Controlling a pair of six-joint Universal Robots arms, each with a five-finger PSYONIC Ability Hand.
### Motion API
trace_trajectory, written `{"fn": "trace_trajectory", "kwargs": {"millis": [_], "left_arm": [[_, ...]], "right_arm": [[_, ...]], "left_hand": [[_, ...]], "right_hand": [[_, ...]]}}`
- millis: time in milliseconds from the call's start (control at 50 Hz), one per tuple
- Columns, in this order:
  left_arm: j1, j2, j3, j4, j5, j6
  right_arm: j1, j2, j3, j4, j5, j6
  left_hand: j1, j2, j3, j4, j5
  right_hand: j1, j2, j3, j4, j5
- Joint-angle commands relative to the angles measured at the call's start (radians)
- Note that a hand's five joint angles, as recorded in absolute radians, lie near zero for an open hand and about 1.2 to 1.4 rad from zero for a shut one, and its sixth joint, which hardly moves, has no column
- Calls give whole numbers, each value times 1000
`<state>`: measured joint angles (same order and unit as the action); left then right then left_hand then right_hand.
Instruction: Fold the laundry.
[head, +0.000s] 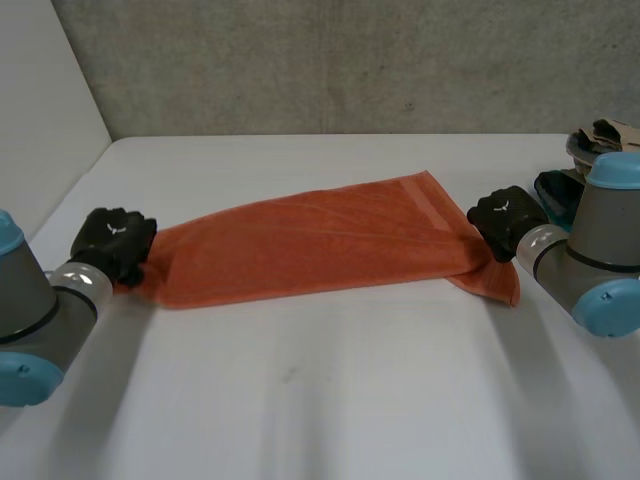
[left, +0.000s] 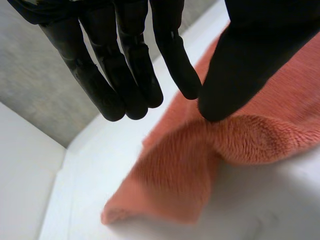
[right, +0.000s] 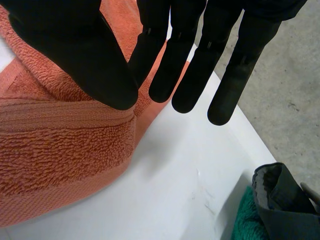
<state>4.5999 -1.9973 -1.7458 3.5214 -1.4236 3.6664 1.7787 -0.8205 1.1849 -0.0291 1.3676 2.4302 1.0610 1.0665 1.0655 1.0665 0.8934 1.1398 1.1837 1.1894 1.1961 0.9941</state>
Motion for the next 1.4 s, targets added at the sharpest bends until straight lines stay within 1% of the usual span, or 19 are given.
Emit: {"fn": "trace_trajectory", "kwargs": {"millis": [20, 140, 240, 420, 500, 540, 580, 600, 640, 720, 800, 900, 980, 1040, 1120, 1220, 1300, 1360, 1400], "left_arm": [[40, -6, 17, -137, 61, 84], [60, -20, 35, -194, 51, 141], [85, -15, 35, -220, 52, 165], [105, -29, 40, -226, 57, 188], [111, -70, 65, -216, 58, 222], [111, -107, 87, -197, 60, 248], [114, -132, 106, -185, 65, 262], [111, -147, 124, -180, 68, 270], [109, -147, 138, -180, 63, 268], [74, -42, 126, -209, 65, 218], [19, 162, 100, -260, 61, 89], [-67, 438, 115, -419, 49, -54], [-111, 581, 159, -556, 46, -109], [-122, 627, 190, -605, 45, -138], [-121, 546, 233, -587, 14, -158], [-104, 256, 349, -529, -89, -115], [-88, 39, 472, -530, -135, -88], [-88, -73, 546, -527, -138, -83], [-87, -175, 627, -513, -118, -91]], "right_arm": [[-2, -9, 13, 9, 4, 17], [1, -14, 39, 18, 4, 10], [2, -16, 55, 18, 4, -2], [2, -16, 62, 17, 2, -22], [5, -16, 67, 14, 2, -25], [5, -16, 71, 14, 2, -26], [4, -17, 73, 14, 4, -26], [2, -22, 76, 14, 5, -26], [-1, -29, 79, 15, 13, -26], [-11, -74, 101, 18, 36, -20], [-22, -141, 121, 21, 47, -16], [-35, -219, 108, 56, 59, -17], [-39, -250, 72, 115, 90, -13], [-41, -256, 52, 144, 100, -5], [-38, -243, 29, 153, 108, 32], [-7, -189, 25, 147, 119, 95], [16, -151, 27, 146, 139, 109], [33, -131, 32, 150, 159, 107], [41, -126, 38, 152, 171, 109]], "left_hand": [[-353, -359, -358, -359, -360], [-671, -676, -675, -676, -678], [-727, -733, -732, -733, -734], [-683, -689, -688, -689, -690], [-581, -586, -585, -586, -588], [-449, -454, -453, -454, -456], [-168, -174, -173, -174, -175], [330, 325, 326, 325, 323], [335, 330, 331, 330, 328], [335, 330, 331, 330, 328], [335, 330, 331, 330, 328], [335, 330, 331, 330, 328], [335, 330, 331, 330, 328], [335, 330, 331, 330, 328], [335, 330, 331, 330, 328], [335, 330, 331, 330, 328], [335, 330, 331, 330, 328], [335, 330, 331, 330, 328], [335, 330, 331, 330, 328]], "right_hand": [[256, 213, 207, 200, 228], [256, 213, 207, 200, 228], [256, 213, 207, 200, 228], [256, 213, 207, 200, 228], [256, 213, 207, 200, 228], [256, 213, 207, 200, 228], [256, 213, 207, 200, 228], [256, 213, 207, 200, 228], [256, 213, 207, 200, 228], [256, 213, 207, 200, 228], [256, 213, 207, 200, 228], [256, 213, 207, 200, 228], [256, 213, 207, 200, 228], [256, 213, 207, 200, 228], [256, 213, 207, 200, 228], [256, 213, 207, 200, 228], [256, 213, 207, 200, 228], [244, 201, 195, 188, 216], [98, 54, 49, 42, 70]]}}
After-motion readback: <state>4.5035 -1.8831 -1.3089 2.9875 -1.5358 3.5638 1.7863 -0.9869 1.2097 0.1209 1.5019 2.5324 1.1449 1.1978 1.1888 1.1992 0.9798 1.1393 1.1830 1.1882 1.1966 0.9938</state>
